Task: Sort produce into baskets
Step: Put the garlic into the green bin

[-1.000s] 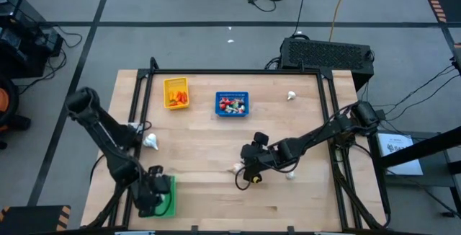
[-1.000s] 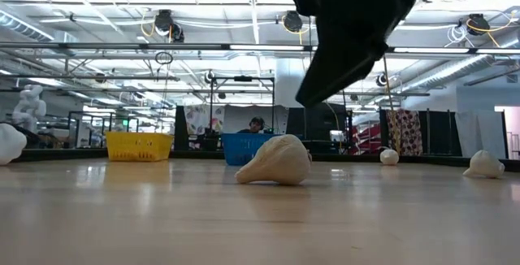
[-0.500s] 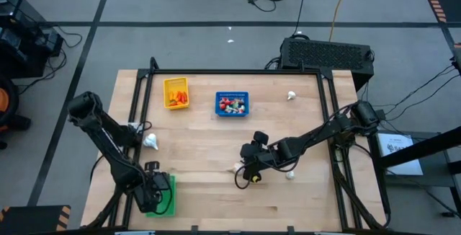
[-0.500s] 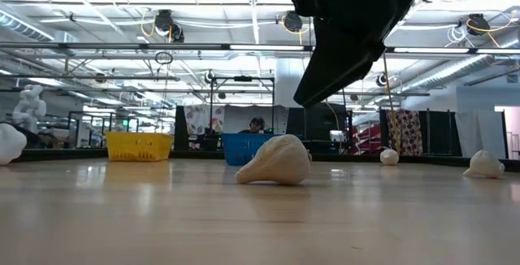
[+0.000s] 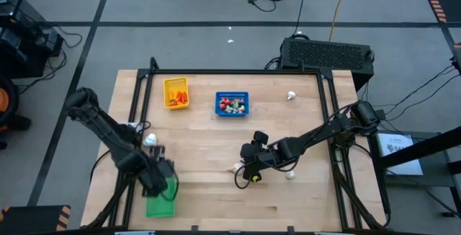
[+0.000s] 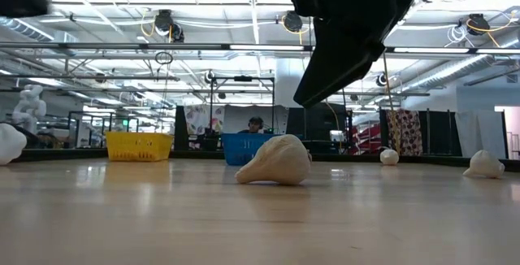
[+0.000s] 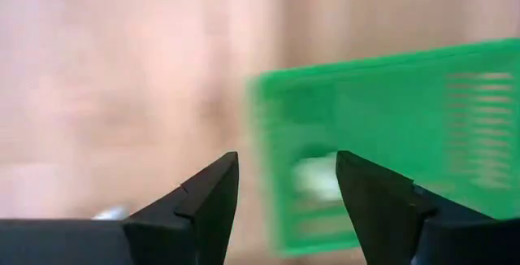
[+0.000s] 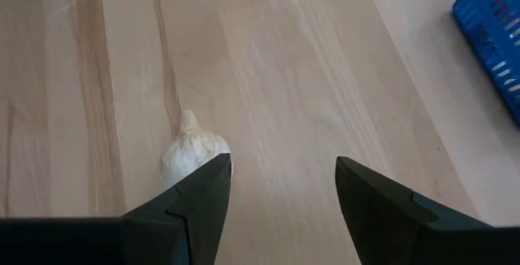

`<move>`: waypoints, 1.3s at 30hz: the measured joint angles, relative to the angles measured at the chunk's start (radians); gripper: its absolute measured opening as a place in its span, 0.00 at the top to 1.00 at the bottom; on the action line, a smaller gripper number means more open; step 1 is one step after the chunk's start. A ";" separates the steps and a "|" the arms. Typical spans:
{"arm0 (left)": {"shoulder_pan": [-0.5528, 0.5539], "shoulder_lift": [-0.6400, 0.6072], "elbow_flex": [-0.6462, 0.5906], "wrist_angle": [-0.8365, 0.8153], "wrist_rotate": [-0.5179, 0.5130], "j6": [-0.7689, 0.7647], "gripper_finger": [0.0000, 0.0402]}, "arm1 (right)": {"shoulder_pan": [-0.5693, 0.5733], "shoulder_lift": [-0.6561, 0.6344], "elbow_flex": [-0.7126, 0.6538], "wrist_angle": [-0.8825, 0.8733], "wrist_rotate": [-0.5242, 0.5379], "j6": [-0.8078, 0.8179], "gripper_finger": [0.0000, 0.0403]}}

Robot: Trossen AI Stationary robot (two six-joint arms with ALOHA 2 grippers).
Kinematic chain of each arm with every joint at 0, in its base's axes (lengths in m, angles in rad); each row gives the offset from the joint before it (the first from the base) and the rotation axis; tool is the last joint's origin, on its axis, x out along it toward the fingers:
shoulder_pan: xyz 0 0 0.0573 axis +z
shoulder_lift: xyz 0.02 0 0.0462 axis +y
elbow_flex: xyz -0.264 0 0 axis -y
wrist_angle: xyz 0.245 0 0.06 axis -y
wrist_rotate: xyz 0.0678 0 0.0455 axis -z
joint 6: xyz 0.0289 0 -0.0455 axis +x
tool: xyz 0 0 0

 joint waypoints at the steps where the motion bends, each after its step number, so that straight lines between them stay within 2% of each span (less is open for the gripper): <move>1: 0.027 -0.011 0.010 -0.050 -0.028 0.023 0.46 | 0.000 0.000 0.000 0.000 0.000 -0.001 0.47; 4: 0.143 -0.028 0.012 -0.192 -0.069 0.077 0.46 | -0.001 0.000 0.000 0.000 0.000 -0.001 0.47; 7: 0.276 -0.020 -0.031 -0.250 -0.026 0.175 0.46 | -0.003 0.000 0.000 0.000 0.000 -0.007 0.47; 10: 0.365 -0.001 -0.107 -0.204 0.008 0.385 0.46 | -0.002 0.000 0.000 0.000 -0.001 -0.022 0.47; 14: 0.407 0.042 -0.172 -0.179 0.021 0.671 0.46 | -0.002 0.000 0.000 0.000 -0.002 -0.035 0.47; 22: 0.427 0.124 -0.194 -0.159 0.053 0.710 0.46 | -0.003 0.000 0.000 -0.001 -0.005 -0.064 0.47; 39: 0.425 0.368 -0.194 -0.164 0.034 0.704 0.46 | -0.003 0.000 0.000 -0.002 -0.005 -0.050 0.47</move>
